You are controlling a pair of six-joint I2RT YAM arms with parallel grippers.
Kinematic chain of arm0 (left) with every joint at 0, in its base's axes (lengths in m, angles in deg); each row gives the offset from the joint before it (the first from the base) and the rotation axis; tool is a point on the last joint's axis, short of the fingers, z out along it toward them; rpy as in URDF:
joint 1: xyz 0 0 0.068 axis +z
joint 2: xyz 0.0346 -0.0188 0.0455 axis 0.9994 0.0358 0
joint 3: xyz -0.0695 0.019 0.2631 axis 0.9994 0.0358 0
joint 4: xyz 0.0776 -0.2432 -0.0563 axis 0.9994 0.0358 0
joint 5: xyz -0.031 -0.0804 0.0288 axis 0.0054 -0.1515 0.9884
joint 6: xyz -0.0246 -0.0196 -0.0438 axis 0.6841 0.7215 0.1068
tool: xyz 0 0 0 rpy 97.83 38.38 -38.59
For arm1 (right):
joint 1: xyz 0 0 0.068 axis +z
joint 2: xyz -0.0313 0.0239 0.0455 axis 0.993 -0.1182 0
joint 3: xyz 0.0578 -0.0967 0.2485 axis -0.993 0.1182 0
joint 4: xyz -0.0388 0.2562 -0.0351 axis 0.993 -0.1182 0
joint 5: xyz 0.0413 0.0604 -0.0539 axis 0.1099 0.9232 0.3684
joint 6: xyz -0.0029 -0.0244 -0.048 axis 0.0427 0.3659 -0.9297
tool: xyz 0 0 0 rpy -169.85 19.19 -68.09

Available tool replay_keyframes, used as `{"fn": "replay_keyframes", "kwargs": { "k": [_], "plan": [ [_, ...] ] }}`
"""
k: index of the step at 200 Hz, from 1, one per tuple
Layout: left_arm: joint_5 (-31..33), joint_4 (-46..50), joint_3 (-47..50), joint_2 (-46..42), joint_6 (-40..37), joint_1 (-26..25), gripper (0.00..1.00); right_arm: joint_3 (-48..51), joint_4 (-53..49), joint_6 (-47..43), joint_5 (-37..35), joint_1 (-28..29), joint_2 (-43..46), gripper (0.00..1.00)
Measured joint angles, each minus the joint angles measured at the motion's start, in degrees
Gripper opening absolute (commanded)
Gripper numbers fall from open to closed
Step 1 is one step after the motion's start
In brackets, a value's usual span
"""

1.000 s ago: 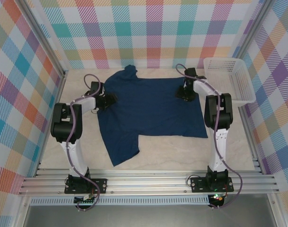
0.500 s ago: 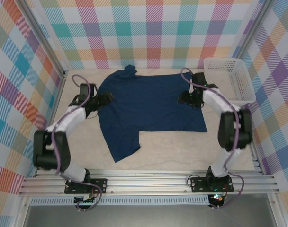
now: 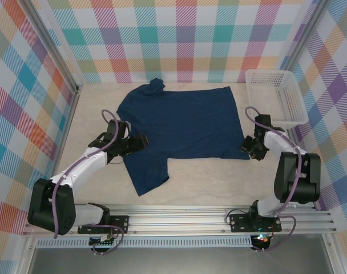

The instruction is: Fold the inside-out t-shirt

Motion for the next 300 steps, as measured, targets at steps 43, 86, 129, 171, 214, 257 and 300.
{"fn": "replay_keyframes", "kwargs": {
  "k": [43, 86, 129, 171, 214, 257, 300],
  "plan": [
    [0.04, 0.42, 1.18, 0.00, -0.09, -0.46, 0.74, 0.74, 1.92, 0.31, 0.42, -0.11, -3.41, 0.51],
    [0.13, 1.88, 1.62, -1.07, -0.13, -0.76, 0.74, 0.74, 1.49, 0.24, -0.02, -0.81, -3.50, 0.26],
    [2.08, 7.06, 2.93, -5.31, 1.01, -2.56, 0.73, 0.74, 2.47, -0.11, 0.48, -1.22, -3.87, 0.08],
    [5.01, 15.39, 6.10, -6.86, 5.07, -9.88, 0.72, 0.74, 4.11, -0.63, 2.19, -1.20, -3.87, 0.00],
    [7.85, 23.63, 8.41, -8.07, 10.29, -17.88, 0.66, 1.36, 5.29, -1.92, 3.54, -1.20, -3.74, 0.00],
    [6.01, 25.53, 11.17, -7.43, 12.31, -19.54, 0.51, 1.75, 5.84, -2.69, 4.81, -1.20, -3.45, 0.00],
    [4.17, 23.10, 11.17, -1.79, 11.65, -20.31, 0.44, 1.88, 5.99, -2.99, 5.68, -1.20, -3.43, 0.00]
  ]
}}
